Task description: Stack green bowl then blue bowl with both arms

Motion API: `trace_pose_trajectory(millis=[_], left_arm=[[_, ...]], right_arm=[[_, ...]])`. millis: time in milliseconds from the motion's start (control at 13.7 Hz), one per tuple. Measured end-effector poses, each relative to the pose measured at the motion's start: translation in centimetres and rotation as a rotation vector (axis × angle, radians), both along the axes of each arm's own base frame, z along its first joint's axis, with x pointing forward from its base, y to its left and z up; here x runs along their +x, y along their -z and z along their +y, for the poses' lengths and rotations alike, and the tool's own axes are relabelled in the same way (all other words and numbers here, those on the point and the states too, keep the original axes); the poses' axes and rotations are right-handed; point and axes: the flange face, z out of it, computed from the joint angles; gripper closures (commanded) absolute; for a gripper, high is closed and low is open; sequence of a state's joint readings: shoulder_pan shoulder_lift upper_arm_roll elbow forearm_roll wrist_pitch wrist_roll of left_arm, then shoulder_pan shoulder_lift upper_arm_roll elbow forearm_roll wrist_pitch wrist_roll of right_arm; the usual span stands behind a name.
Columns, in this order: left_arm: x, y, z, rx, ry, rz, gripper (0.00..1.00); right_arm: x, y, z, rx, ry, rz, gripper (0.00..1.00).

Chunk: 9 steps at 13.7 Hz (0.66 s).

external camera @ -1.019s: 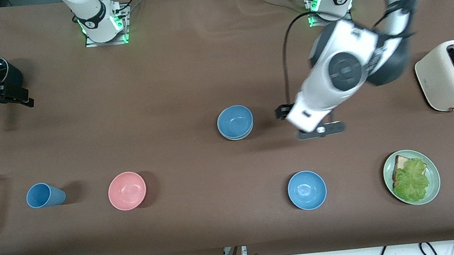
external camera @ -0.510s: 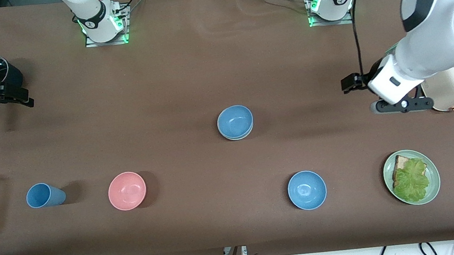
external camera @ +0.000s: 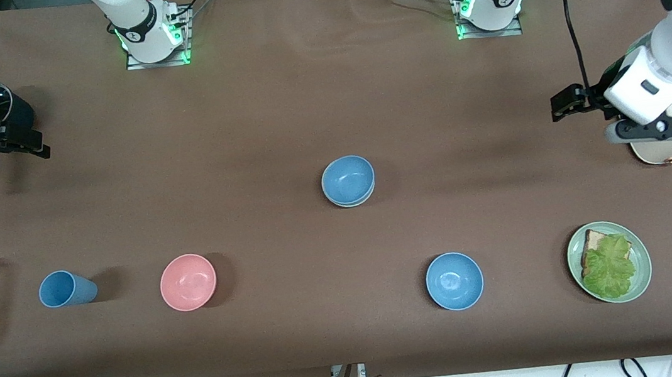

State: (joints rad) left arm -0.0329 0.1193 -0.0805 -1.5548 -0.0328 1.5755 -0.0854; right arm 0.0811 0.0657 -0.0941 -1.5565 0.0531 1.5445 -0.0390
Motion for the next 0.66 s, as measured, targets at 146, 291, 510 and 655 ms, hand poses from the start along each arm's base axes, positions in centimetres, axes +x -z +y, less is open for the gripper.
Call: trace_pose_trajectory(millis=[146, 291, 510, 655], left_arm=[[-1.8, -0.2, 0.0, 0.003, 0.0, -0.017, 0.0], [-2.7, 0.0, 0.4, 0.007, -0.006, -0.009, 0.0], [-2.9, 0.5, 1.2, 0.009, -0.019, 0.005, 0.0], [-2.9, 0.6, 1.2, 0.009, -0.02, 0.009, 0.0]], right_arm=[[0.0, 0.0, 0.0, 0.0, 0.0, 0.0, 0.01], [0.0, 0.0, 0.0, 0.0, 0.0, 0.0, 0.01], [0.0, 0.0, 0.0, 0.0, 0.0, 0.0, 0.01], [0.0, 0.0, 0.0, 0.0, 0.0, 0.0, 0.01]])
